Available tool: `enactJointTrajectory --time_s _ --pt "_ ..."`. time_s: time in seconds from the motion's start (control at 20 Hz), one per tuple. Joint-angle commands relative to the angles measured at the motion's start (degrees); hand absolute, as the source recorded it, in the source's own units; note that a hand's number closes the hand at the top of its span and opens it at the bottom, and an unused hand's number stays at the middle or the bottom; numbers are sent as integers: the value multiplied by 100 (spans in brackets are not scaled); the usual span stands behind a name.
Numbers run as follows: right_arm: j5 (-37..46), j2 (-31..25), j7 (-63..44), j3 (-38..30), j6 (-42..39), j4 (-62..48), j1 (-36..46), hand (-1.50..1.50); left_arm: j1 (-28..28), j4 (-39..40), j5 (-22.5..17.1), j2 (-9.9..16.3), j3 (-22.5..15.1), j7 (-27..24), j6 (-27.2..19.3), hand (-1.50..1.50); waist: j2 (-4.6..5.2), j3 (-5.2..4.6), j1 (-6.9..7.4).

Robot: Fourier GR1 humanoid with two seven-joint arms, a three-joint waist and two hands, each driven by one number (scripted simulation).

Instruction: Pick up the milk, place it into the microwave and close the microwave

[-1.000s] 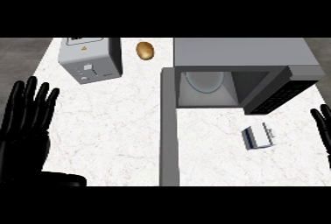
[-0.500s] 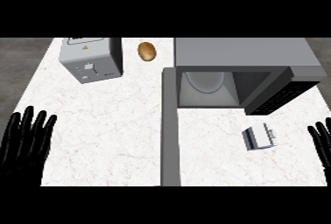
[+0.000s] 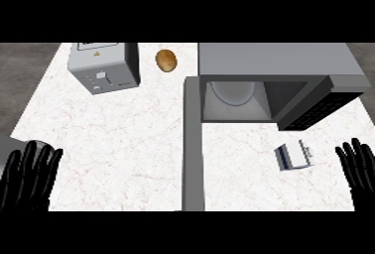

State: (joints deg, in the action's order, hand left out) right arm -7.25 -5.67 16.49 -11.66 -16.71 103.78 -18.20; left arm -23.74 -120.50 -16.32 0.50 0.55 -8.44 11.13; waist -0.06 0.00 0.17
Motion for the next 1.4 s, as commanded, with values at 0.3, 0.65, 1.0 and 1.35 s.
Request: enactJointTrajectory --time_s 0.3,0.65,1.0,1.35 --pt "716 329 1119 -236 718 -1799 594 -150 -663 -358 -33 -34 -72 -278 237 -150 3 3 16" --pt "747 -229 1883 -864 943 -3954 1790 -150 -1020 172 -48 -38 10 -1009 768 -150 7 3 55" --pt "1002 -384 3199 -795 897 -5628 2112 -150 -864 388 102 -47 54 -1110 585 -150 8 3 31" --pt "1020 -745 3911 -929 913 -6952 2810 -150 -1132 -349 -71 -46 25 -633 526 -150 9 5 42"
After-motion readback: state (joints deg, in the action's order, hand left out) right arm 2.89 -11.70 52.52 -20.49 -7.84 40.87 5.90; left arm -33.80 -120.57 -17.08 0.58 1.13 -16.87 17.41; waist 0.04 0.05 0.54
